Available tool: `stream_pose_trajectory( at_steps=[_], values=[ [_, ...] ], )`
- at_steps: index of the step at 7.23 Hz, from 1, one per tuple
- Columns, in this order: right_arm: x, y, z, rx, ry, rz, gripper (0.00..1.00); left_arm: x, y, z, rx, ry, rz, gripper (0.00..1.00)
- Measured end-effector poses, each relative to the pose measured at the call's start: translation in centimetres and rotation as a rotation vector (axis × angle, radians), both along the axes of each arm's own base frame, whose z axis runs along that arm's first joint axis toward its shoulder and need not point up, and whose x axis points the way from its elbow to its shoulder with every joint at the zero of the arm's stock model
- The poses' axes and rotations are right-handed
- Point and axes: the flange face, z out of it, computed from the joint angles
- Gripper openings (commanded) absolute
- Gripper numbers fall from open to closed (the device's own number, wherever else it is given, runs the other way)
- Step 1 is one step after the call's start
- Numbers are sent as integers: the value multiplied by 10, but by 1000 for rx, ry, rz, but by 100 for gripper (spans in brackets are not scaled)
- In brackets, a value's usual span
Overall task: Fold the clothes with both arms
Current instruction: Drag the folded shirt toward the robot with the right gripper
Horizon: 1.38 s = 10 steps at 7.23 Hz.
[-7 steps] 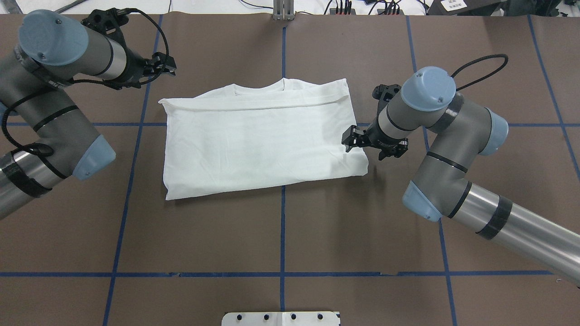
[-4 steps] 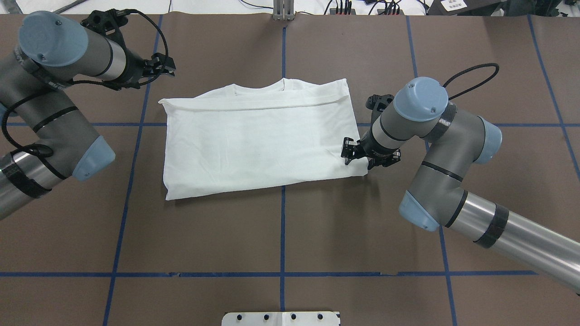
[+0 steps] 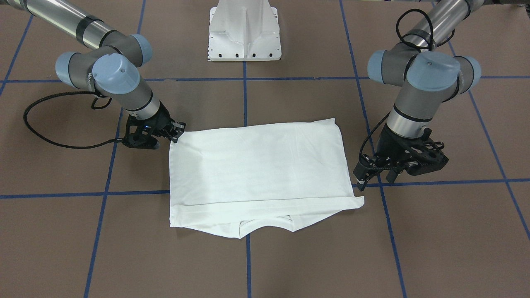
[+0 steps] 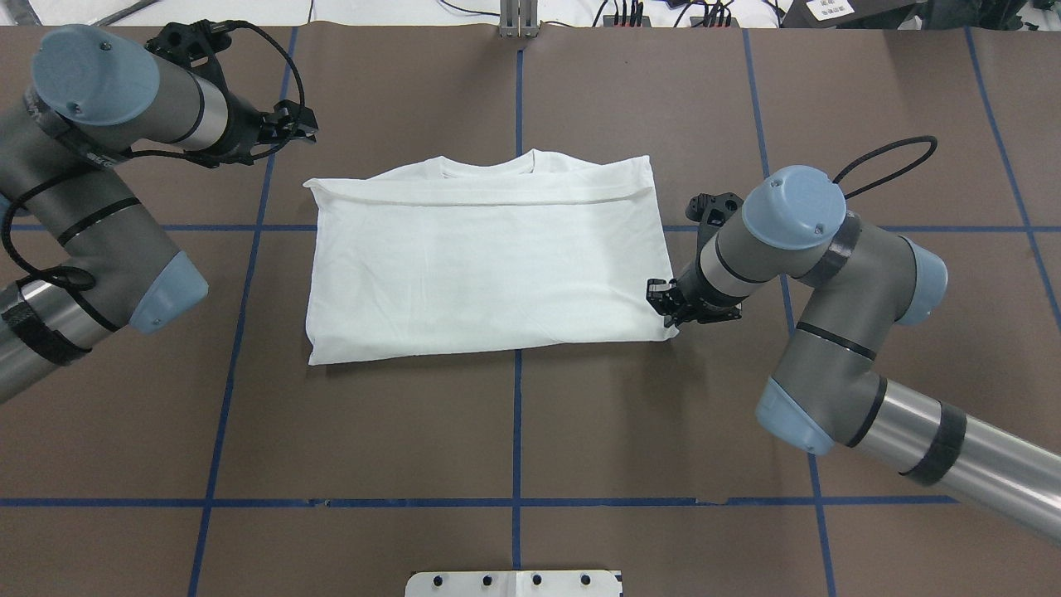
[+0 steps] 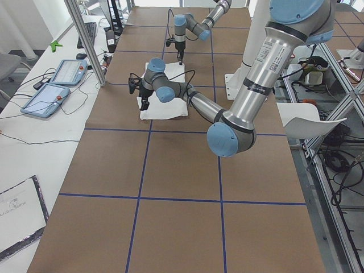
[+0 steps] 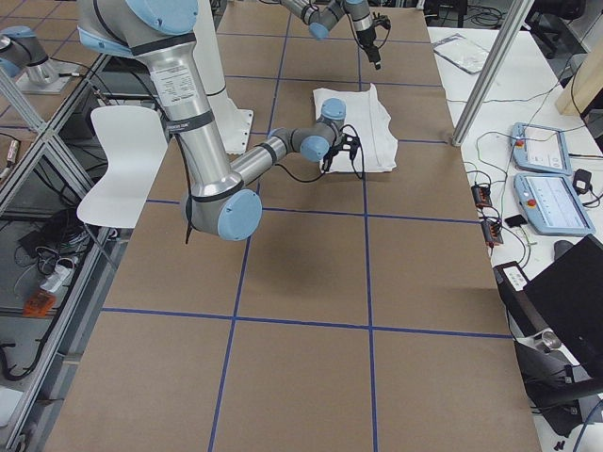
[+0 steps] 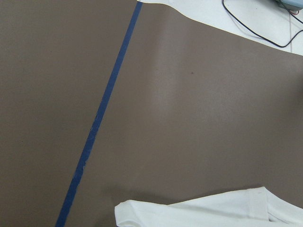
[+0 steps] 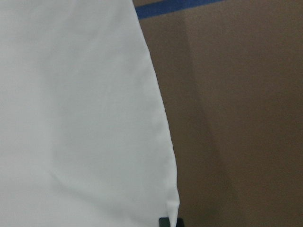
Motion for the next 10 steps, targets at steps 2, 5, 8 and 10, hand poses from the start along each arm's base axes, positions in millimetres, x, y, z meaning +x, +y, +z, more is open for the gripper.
stream_pose_trajectory(
  at_steps=[2, 5, 8, 10],
  values=[
    [39, 40, 12, 6, -7, -21, 0, -3, 1, -3, 10, -1, -12, 97],
    [118, 149, 6, 17, -41, -132, 0, -5, 3, -10, 20, 8, -15, 97],
    [109, 271, -5, 12, -48, -408, 16, -4, 4, -13, 26, 9, -23, 97],
    [93, 317, -7, 23, -49, -522, 100, -4, 9, -16, 29, 17, -23, 98]
  ],
)
